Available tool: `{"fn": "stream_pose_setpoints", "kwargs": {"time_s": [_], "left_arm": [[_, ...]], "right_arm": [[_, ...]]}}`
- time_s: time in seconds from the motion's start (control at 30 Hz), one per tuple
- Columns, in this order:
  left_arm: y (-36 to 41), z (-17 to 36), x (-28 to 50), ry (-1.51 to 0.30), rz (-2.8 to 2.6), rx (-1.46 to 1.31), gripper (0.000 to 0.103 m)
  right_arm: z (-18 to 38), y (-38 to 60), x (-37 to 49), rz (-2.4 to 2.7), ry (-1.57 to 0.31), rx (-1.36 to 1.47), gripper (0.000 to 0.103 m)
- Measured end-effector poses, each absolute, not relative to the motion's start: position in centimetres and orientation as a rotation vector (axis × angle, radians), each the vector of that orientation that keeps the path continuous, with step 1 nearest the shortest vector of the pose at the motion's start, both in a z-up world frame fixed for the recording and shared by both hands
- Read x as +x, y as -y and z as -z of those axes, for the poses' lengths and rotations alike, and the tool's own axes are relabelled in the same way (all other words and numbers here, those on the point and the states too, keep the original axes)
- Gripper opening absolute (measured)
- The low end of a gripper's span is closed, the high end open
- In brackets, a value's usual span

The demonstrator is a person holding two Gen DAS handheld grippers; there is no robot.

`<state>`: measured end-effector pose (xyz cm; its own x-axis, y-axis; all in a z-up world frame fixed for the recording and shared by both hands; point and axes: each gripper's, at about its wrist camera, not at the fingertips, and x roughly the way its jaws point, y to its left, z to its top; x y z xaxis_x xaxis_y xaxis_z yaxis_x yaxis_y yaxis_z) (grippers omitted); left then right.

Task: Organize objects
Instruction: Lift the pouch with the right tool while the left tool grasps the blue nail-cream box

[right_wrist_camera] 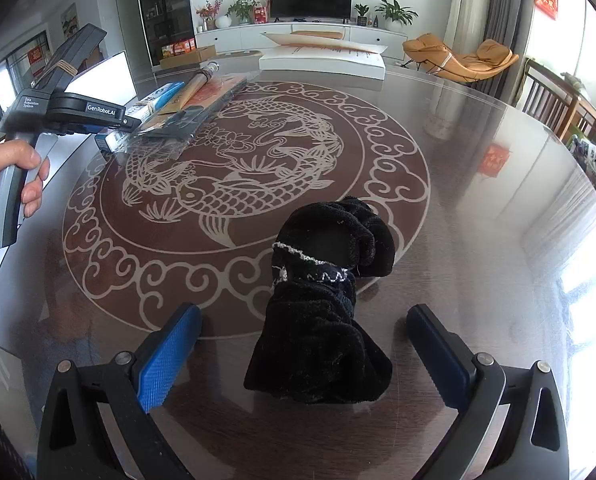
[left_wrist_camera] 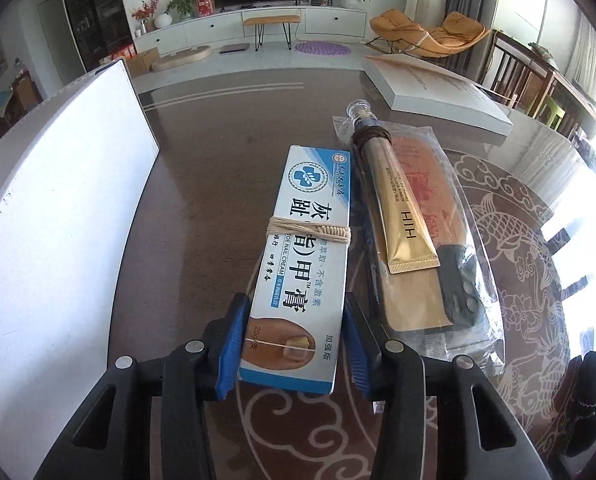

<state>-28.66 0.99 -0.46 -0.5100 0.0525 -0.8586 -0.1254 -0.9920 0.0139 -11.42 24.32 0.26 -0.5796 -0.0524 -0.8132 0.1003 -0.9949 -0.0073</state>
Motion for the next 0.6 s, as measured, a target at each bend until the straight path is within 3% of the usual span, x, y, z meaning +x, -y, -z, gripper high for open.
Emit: {"fn": "stream_pose_setpoints", "kwargs": {"time_s": [0.17, 0.5, 0.53, 0.57, 0.6], "left_arm": [[-0.2, 0.3, -24.8, -0.102, -2.659, -1.468, 0.041], [0.5, 0.2, -8.2, -0.124, -2.621, -1.438, 0.043], [0.6, 0.2, -7.5, -0.109, -2.610, -1.442, 0.045], [0.7, 0.1, -7.3, -0.088, -2.593, -1.452, 0.059], [0.7, 0.2, -7.5, -0.066, -2.570, -1.469, 0.079]], "right_arm": [[-0.3, -24.3, -11.4, 2.717, -0.080, 1.396, 0.103], [-0.3, -24.3, -11.4, 2.717, -0.080, 1.396, 0.103], [-0.3, -24.3, -11.4, 2.717, -0.080, 1.396, 0.102], [-0.3, -24.3, -11.4, 2.717, -0.080, 1.396, 0.102], [-0.3, -24.3, -11.4, 2.717, -0.080, 1.396, 0.103]]}}
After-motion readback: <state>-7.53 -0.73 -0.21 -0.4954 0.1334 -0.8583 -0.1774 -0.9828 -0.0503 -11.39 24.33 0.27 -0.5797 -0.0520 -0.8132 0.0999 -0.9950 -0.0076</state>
